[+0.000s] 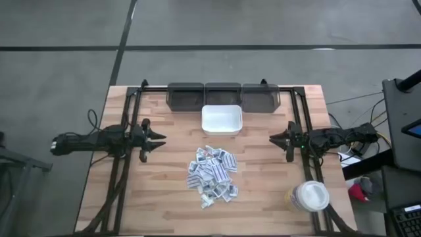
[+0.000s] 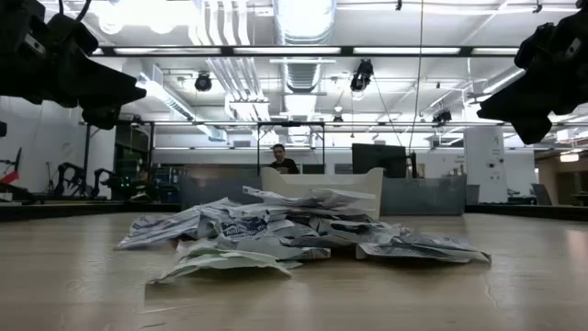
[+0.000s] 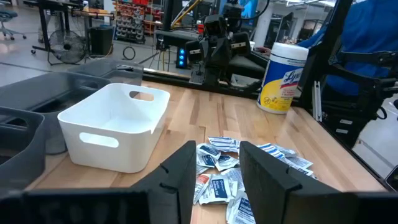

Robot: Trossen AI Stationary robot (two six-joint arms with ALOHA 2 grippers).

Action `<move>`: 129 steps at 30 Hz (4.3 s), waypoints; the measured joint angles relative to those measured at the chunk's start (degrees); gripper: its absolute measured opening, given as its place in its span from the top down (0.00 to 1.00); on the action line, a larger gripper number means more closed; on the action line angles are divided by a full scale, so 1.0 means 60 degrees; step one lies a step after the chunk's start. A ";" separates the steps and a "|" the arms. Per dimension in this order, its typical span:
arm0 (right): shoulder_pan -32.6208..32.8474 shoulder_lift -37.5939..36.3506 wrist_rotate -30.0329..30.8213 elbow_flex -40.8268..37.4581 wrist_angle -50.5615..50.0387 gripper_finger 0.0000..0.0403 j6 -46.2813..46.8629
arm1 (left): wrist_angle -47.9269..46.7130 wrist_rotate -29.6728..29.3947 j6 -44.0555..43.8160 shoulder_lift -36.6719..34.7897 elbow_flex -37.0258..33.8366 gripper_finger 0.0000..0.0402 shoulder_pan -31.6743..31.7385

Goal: Pick & Place First Aid Supplies

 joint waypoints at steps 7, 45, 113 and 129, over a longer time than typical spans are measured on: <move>-0.0002 0.0002 -0.0001 -0.0001 0.0000 0.78 0.0003 | 0.0000 -0.0002 0.0000 0.0002 0.0000 0.69 0.0000; -0.0002 0.0002 -0.0002 -0.0002 0.0000 0.79 0.0000 | 0.0004 -0.0004 0.0000 0.0004 0.0000 0.69 -0.0003; 0.0000 0.8971 -0.0845 0.3590 0.3102 0.84 0.1181 | 0.0504 -0.1756 0.2250 0.0000 -0.0018 0.69 -0.0004; -0.0011 1.5823 -0.1538 0.9892 -0.2746 0.86 0.2304 | 0.0499 -0.1752 0.2251 0.0002 -0.0011 0.69 -0.0004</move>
